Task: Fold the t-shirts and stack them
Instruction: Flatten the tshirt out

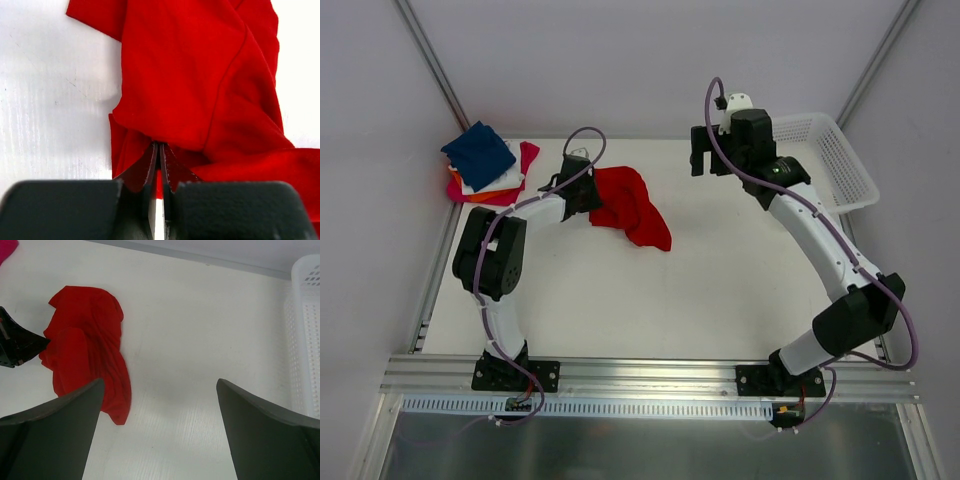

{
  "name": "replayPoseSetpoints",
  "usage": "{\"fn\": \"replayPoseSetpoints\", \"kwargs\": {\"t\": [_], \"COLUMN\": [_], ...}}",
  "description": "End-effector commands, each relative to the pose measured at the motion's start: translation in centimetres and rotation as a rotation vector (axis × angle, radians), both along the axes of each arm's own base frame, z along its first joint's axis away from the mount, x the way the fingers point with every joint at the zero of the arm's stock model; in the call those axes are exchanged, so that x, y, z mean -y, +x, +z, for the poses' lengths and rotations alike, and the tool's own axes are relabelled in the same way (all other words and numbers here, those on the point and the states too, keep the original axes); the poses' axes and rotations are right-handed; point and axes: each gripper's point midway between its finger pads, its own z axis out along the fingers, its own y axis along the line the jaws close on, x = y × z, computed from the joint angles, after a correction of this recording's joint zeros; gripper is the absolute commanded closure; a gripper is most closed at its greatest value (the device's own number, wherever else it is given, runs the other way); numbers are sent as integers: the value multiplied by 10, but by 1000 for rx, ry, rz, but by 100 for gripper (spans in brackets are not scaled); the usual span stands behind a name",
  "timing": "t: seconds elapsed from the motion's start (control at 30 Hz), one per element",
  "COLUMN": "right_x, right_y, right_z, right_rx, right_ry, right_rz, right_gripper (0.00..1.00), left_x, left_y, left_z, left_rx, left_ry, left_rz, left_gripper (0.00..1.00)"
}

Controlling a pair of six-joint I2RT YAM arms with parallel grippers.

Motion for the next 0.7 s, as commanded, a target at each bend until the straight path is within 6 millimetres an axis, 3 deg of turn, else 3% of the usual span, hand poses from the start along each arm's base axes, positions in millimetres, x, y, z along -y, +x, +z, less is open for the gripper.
{"fn": "replayPoseSetpoints", "kwargs": {"t": [0.0, 0.07, 0.1, 0.17, 0.2, 0.27, 0.3, 0.37, 0.4, 0.47, 0.5, 0.57, 0.6, 0.67], "right_x": [2, 11, 15, 29, 30, 41, 40, 43, 42, 41, 39, 36, 35, 32], "right_y": [8, 15, 19, 26, 32, 37, 40, 42, 44, 45, 45, 45, 46, 47], "right_z": [-4, -13, -18, -36, -48, -70, -81, -95, -97, -106, -108, -112, -112, -116], "right_rx": [2, -8, -12, -48, -73, -116, -144, -171, -166, -178, -186, -193, -193, -202], "right_ry": [21, 10, 5, 1, 9, 16, 33, 46, 56, 60, 63, 71, 77, 88], "right_rz": [-20, -49, -67, -108, -117, -143, -142, -147, -141, -141, -137, -130, -124, -120], "right_gripper": [0, 0, 0, 0, 0, 0, 1, 1, 0, 0, 1, 1, 0, 1], "left_x": [3, 2, 2, 0, 0, -2, -4, -5, -9, -12, -22, -30, -44, -56], "left_y": [6, 3, -1, -8, -17, -26, -41, -58, -80, -114, -148, -183, -210, -232], "left_z": [29, 44, 69, 100, 137, 181, 223, 270, 320, 373, 413, 449, 474, 491], "left_rx": [69, 96, 143, 205, 273, 371, 446, 552, 657, 796, 906, 1017, 1095, 1160], "left_ry": [-27, -26, -37, -26, -35, -26, -37, -26, -52, -59, -85, -108, -129, -132], "left_rz": [-18, -27, -33, -48, -57, -78, -91, -125, -138, -173, -174, -194, -179, -162], "left_gripper": [100, 100, 100, 100, 100, 100, 100, 100, 100, 100, 100, 100, 100, 100]}}
